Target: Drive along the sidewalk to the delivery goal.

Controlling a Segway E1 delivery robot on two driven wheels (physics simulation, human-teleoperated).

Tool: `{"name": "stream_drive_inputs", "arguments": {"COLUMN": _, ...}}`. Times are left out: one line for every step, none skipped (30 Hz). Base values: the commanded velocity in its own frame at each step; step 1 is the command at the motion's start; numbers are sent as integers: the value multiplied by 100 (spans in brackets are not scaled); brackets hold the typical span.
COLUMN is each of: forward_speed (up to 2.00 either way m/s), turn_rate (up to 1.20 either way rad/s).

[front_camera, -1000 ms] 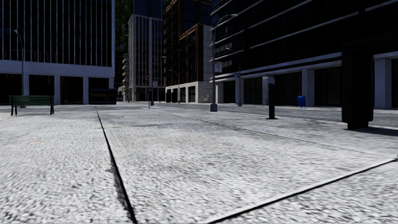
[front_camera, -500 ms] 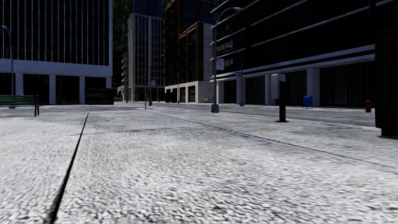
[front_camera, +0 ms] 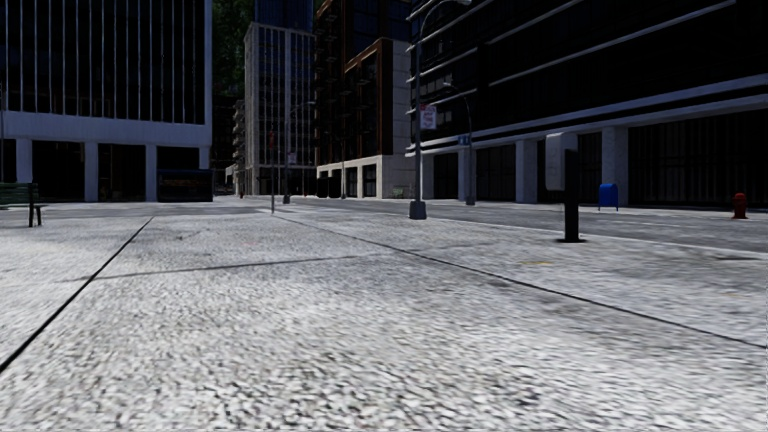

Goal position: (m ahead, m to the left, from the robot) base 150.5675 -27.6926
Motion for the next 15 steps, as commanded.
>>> {"name": "stream_drive_inputs", "arguments": {"forward_speed": 200, "turn_rate": 0}}
{"name": "stream_drive_inputs", "arguments": {"forward_speed": 200, "turn_rate": 0}}
{"name": "stream_drive_inputs", "arguments": {"forward_speed": 200, "turn_rate": 0}}
{"name": "stream_drive_inputs", "arguments": {"forward_speed": 200, "turn_rate": 0}}
{"name": "stream_drive_inputs", "arguments": {"forward_speed": 200, "turn_rate": 0}}
{"name": "stream_drive_inputs", "arguments": {"forward_speed": 200, "turn_rate": 0}}
{"name": "stream_drive_inputs", "arguments": {"forward_speed": 200, "turn_rate": 0}}
{"name": "stream_drive_inputs", "arguments": {"forward_speed": 200, "turn_rate": 0}}
{"name": "stream_drive_inputs", "arguments": {"forward_speed": 200, "turn_rate": 0}}
{"name": "stream_drive_inputs", "arguments": {"forward_speed": 200, "turn_rate": 0}}
{"name": "stream_drive_inputs", "arguments": {"forward_speed": 200, "turn_rate": 0}}
{"name": "stream_drive_inputs", "arguments": {"forward_speed": 200, "turn_rate": 0}}
{"name": "stream_drive_inputs", "arguments": {"forward_speed": 200, "turn_rate": 0}}
{"name": "stream_drive_inputs", "arguments": {"forward_speed": 200, "turn_rate": 0}}
{"name": "stream_drive_inputs", "arguments": {"forward_speed": 200, "turn_rate": 0}}
